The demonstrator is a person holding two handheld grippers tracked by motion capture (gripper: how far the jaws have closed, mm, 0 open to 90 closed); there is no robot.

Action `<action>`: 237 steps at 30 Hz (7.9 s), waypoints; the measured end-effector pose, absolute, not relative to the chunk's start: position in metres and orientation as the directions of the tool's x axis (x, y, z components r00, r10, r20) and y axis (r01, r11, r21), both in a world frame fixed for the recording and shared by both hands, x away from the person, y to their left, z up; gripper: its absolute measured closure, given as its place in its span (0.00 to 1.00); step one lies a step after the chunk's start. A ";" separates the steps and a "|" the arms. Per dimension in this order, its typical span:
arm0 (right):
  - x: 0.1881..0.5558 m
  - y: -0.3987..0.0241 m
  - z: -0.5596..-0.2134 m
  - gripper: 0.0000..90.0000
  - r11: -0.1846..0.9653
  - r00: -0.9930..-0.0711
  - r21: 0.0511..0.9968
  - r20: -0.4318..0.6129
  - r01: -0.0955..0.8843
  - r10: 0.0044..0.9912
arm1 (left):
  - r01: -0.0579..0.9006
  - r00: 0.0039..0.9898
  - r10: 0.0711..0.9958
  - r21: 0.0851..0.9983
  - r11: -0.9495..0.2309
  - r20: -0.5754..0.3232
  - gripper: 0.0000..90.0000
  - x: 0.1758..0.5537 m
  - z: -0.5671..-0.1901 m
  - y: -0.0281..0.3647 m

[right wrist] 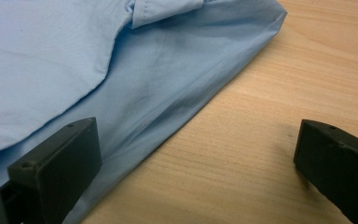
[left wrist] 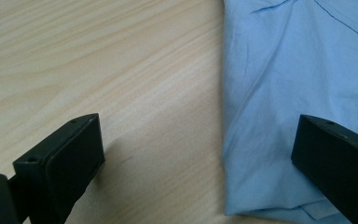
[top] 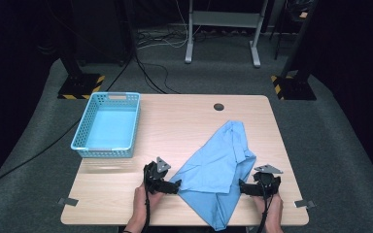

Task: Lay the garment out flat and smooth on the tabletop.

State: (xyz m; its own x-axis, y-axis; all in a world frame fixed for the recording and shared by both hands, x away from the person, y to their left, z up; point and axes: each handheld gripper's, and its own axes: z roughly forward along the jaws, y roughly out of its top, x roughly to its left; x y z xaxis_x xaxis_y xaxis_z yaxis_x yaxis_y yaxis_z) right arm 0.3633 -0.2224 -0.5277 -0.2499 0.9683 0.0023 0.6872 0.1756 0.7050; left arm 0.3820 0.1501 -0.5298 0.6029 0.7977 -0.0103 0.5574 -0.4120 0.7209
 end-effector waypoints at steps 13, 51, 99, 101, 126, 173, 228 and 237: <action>0.366 -0.224 -0.529 0.00 0.201 -0.297 0.719 0.007 0.665 0.955 | 0.490 0.635 0.773 0.772 -0.404 0.001 0.03 0.367 -0.521 0.151; 0.366 -0.224 -0.529 0.00 0.209 -0.307 0.719 0.007 0.663 0.952 | 0.405 0.807 0.590 0.699 -0.589 0.030 0.12 0.357 -0.520 0.035; 0.373 -0.222 -0.529 0.00 0.210 -0.305 0.719 0.004 0.663 0.952 | 0.442 0.755 0.648 0.811 -0.384 -0.105 0.98 0.402 -0.478 0.071; 0.373 -0.222 -0.529 0.00 0.210 -0.305 0.719 0.004 0.663 0.952 | 0.454 0.748 0.653 0.809 -0.373 -0.119 0.98 0.407 -0.477 0.074; 0.373 -0.222 -0.529 0.00 0.210 -0.306 0.719 0.004 0.662 0.952 | 0.606 0.482 0.826 0.792 -0.074 -0.292 0.98 0.472 -0.474 0.148; 0.372 -0.221 -0.529 0.00 0.199 -0.292 0.720 0.005 0.665 0.957 | 0.712 0.326 0.915 0.698 -0.074 -0.235 0.23 0.471 -0.505 0.163; 0.371 -0.223 -0.529 0.00 0.215 -0.314 0.719 0.004 0.661 0.949 | 0.570 0.574 0.819 0.722 -0.393 -0.007 0.03 0.388 -0.530 0.124; 0.382 -0.212 -0.519 0.00 0.293 -0.364 0.700 -0.050 0.652 0.930 | 0.562 0.589 0.808 0.720 -0.407 -0.003 0.03 0.391 -0.529 0.125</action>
